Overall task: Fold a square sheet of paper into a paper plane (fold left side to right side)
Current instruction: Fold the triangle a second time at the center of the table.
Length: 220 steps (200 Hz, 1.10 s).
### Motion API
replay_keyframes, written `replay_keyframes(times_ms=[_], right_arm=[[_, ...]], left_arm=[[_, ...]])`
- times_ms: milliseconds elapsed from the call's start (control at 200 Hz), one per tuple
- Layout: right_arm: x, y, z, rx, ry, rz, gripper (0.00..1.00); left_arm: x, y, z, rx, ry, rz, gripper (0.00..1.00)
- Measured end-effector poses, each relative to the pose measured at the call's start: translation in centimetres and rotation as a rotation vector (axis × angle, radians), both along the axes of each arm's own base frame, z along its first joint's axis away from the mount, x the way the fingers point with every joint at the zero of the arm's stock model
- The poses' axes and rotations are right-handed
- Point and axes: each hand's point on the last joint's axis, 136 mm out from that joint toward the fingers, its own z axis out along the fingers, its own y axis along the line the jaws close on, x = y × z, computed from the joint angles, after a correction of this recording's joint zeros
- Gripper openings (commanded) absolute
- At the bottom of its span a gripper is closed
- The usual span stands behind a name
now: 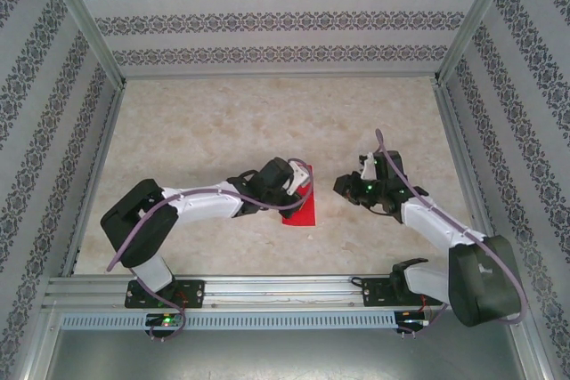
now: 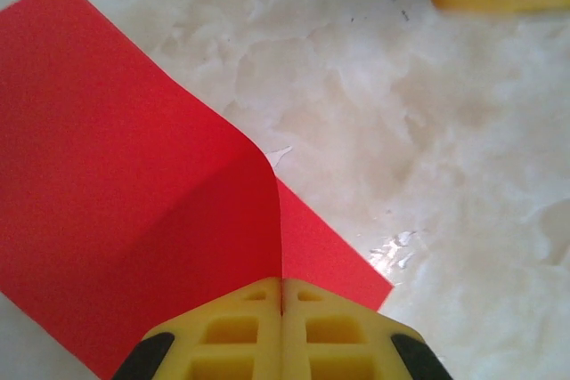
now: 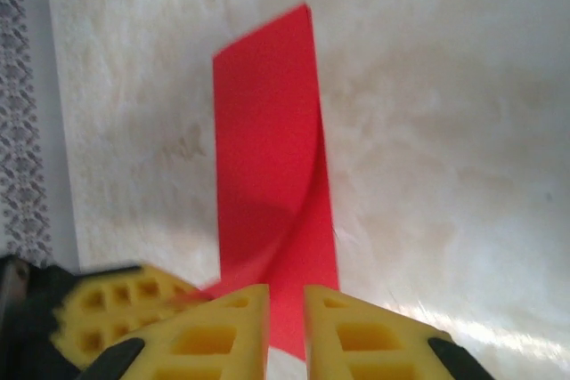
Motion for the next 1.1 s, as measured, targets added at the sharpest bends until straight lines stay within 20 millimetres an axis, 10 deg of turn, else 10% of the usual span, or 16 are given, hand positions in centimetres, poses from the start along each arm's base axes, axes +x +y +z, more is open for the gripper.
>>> replay_keyframes(times_ms=[295,1099], right_arm=[[-5.4,4.0,-3.0,-0.002,0.077,0.142,0.0],[-5.3,8.1,-6.8,-0.071,0.153,0.184,0.0]], left_arm=[[-1.0,0.2,-1.3,-0.133,0.2,0.038,0.02],[-0.9,1.2,-1.9,-0.19,0.262,0.089,0.04]])
